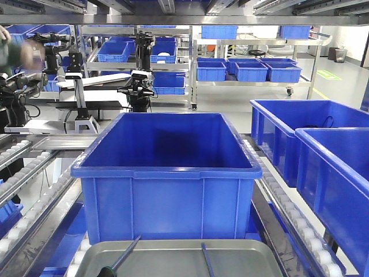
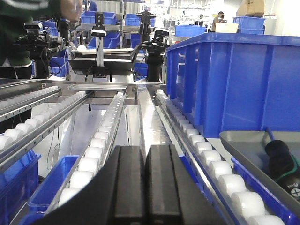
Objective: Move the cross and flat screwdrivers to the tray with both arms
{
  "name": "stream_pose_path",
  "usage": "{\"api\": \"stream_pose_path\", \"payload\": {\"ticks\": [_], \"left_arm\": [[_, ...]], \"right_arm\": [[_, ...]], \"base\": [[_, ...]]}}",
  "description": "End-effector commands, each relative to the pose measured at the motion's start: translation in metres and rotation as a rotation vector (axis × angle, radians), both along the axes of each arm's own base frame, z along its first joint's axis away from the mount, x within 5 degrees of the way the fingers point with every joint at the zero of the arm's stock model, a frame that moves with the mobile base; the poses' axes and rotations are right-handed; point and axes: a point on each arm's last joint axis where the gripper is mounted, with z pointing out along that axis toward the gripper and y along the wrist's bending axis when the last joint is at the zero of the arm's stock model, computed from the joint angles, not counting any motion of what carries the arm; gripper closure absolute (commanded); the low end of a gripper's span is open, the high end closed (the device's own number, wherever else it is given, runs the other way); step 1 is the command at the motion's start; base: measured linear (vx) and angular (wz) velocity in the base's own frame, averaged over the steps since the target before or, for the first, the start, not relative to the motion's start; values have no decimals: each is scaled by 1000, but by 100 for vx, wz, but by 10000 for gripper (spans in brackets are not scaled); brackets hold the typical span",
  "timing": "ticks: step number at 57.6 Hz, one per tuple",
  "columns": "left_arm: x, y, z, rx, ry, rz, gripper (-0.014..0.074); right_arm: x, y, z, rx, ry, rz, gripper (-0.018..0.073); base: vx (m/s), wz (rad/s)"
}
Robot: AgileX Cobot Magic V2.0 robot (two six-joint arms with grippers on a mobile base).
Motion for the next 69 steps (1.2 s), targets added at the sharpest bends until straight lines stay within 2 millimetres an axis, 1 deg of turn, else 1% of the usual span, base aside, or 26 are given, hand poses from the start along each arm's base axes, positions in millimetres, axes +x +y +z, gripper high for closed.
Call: {"api": "stream_pose_path", "payload": {"ticks": [1, 69], "left_arm": [[0, 1, -2, -9, -70, 3, 603], [0, 1, -2, -9, -70, 3, 603]], "right_arm": [[0, 0, 2, -15, -77, 3, 571], [0, 0, 2, -15, -76, 3, 568]], "base": [[0, 0], [0, 0]]}}
